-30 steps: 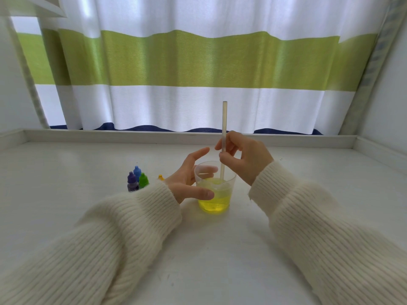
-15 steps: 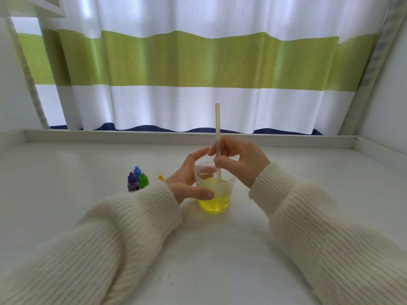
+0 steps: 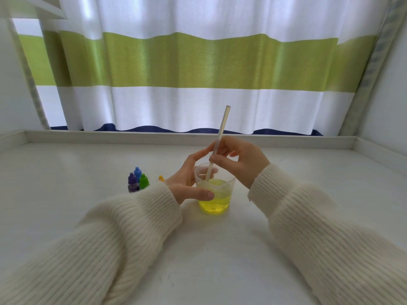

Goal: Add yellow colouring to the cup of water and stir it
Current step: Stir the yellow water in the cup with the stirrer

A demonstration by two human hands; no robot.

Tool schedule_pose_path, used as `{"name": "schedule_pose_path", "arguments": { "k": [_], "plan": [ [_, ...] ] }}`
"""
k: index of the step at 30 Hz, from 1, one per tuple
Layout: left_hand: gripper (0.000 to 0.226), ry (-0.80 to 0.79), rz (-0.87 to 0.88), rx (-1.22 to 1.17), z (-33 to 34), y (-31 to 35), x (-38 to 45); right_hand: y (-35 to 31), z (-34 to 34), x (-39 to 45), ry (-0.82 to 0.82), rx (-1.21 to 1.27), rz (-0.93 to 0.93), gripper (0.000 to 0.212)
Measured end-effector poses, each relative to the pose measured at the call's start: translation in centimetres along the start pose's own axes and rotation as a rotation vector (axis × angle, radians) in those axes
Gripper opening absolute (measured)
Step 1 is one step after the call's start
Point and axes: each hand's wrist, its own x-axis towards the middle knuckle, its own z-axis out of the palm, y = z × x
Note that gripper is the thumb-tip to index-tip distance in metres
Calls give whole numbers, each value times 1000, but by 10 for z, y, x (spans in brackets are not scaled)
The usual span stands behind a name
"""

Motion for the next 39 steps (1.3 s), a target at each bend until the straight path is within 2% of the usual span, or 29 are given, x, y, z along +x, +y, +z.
{"name": "schedule_pose_path", "arguments": {
  "k": [14, 23, 29, 33, 39],
  "plan": [
    [89, 19, -34, -24, 1, 2, -2, 7, -3, 0, 82, -195, -32, 10],
    [89, 23, -30, -46, 4, 6, -5, 2, -5, -2, 61, -146, -20, 8],
    [90, 18, -23, -54, 3, 4, -5, -3, -2, -4, 25, -12, -11, 8],
    [89, 11, -10, -55, 2, 2, -4, -4, 0, -4, 9, 29, -17, 18],
    [88, -3, 11, -38, 0, 0, -2, -4, 1, -4, -9, 75, -9, 11]
  ]
}}
